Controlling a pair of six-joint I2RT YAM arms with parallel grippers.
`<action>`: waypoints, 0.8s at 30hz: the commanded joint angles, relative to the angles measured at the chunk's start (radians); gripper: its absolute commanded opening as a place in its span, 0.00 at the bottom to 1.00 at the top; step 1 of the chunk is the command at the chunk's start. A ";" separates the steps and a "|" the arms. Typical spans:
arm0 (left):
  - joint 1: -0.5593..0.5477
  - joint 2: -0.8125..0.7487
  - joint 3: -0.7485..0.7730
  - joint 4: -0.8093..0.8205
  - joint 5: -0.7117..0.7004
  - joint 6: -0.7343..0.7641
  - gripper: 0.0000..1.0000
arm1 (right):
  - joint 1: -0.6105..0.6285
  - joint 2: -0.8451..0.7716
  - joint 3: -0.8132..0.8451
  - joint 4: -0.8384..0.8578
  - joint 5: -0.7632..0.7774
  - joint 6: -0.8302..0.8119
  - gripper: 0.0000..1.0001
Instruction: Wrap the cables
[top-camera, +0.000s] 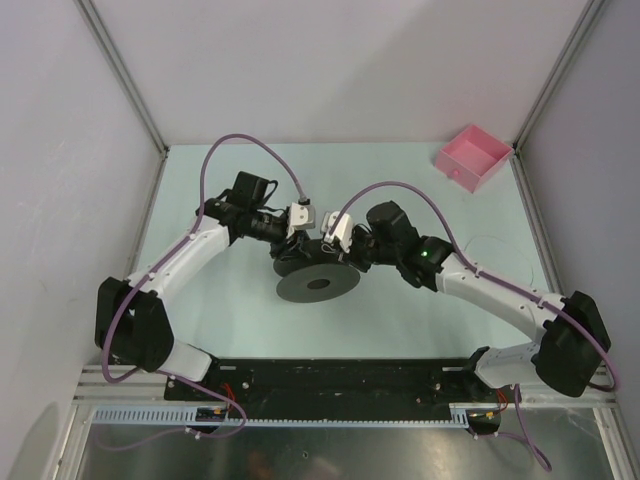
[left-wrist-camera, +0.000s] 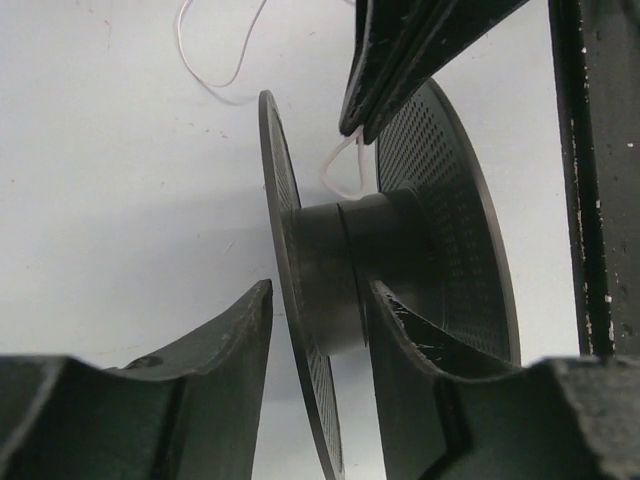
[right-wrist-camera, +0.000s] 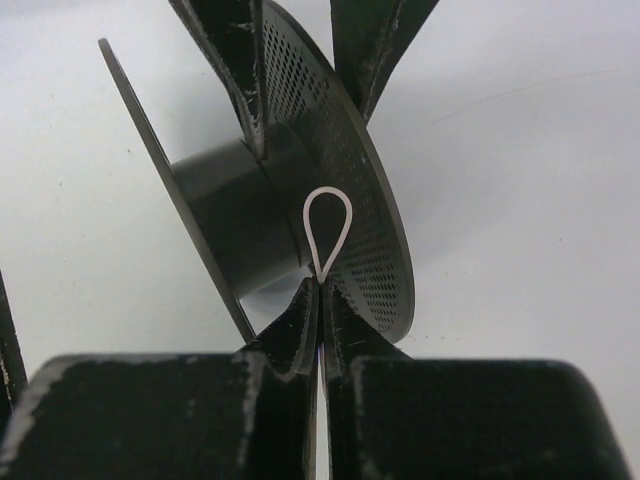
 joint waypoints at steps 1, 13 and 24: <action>-0.002 -0.019 0.014 0.021 0.075 0.003 0.50 | -0.002 0.014 -0.012 0.094 -0.025 0.003 0.00; 0.002 0.011 0.022 0.037 0.148 -0.049 0.57 | 0.018 0.024 -0.104 0.287 0.024 0.003 0.00; 0.002 -0.001 -0.056 0.206 0.089 -0.217 0.57 | 0.057 0.011 -0.178 0.423 0.122 0.034 0.00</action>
